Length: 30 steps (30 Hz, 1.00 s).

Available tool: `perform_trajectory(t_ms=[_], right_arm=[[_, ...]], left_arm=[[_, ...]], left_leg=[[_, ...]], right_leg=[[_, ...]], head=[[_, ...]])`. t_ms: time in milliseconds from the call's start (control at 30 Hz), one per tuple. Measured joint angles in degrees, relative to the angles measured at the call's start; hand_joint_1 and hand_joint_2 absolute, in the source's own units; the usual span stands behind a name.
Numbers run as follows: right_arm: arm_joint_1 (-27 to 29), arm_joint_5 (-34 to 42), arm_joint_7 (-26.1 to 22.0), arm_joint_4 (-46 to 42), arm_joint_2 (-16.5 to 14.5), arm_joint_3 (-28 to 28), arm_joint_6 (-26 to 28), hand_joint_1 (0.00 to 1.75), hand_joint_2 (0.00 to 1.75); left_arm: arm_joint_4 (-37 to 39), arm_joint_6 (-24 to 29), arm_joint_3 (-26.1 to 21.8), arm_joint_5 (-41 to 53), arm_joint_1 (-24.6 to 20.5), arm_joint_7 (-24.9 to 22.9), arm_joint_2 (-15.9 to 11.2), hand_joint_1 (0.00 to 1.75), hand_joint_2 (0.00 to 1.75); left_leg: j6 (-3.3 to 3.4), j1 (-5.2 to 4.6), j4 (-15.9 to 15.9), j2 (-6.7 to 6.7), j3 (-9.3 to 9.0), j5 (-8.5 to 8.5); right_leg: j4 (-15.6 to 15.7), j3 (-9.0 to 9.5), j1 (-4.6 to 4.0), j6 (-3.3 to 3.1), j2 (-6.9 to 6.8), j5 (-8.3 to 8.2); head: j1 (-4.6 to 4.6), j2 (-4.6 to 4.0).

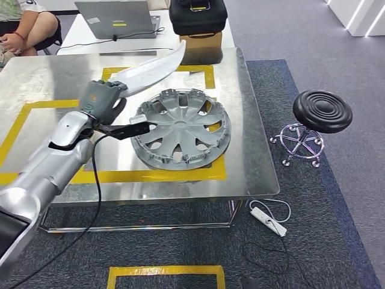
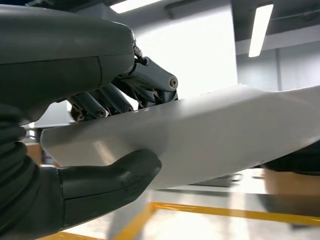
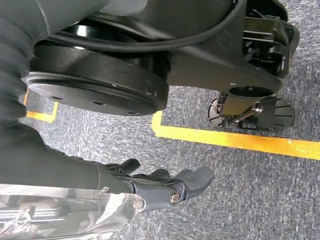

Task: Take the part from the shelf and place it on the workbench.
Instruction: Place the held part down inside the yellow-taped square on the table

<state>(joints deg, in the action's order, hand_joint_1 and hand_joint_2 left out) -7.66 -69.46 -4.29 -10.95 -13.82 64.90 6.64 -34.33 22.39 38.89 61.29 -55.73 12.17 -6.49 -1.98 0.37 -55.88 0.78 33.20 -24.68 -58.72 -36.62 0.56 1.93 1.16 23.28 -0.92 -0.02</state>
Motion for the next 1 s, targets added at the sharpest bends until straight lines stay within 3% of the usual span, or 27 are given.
perform_trajectory(t_ms=[367, 667, 1000], right_arm=[[-1.25, -2.21, 1.26, 0.00, -0.16, -2.00, -0.32, 0.00, 1.75], [-1.56, -2.32, 1.27, 0.00, -0.31, -2.53, -0.47, 0.00, 1.75], [-2.00, -3.29, 1.63, 0.00, -0.40, -2.85, -0.97, 0.00, 1.75]], left_arm=[[11.95, -3.69, -2.51, 3.74, -10.03, -4.45, -7.45, 1.75, 1.75], [14.43, -3.81, -2.67, 4.13, -11.44, -5.05, -8.87, 1.75, 1.75], [17.03, -5.51, -2.95, 6.43, -12.03, -11.42, -12.55, 1.75, 1.75]], left_leg=[[-0.05, 0.04, 0.00, -0.04, 0.01, 0.06], [-0.04, -0.01, 0.00, 0.01, 0.03, 0.05], [-0.05, 0.04, 0.00, -0.01, 0.03, 0.05]], right_leg=[[-0.01, -0.04, -0.06, -0.08, 0.05, -0.05], [0.02, 0.01, -0.01, -0.08, -0.02, -0.05], [0.01, -0.03, -0.07, -0.09, 0.03, -0.05]], head=[[0.01, 0.00], [-0.01, 0.00], [0.01, 0.00]])
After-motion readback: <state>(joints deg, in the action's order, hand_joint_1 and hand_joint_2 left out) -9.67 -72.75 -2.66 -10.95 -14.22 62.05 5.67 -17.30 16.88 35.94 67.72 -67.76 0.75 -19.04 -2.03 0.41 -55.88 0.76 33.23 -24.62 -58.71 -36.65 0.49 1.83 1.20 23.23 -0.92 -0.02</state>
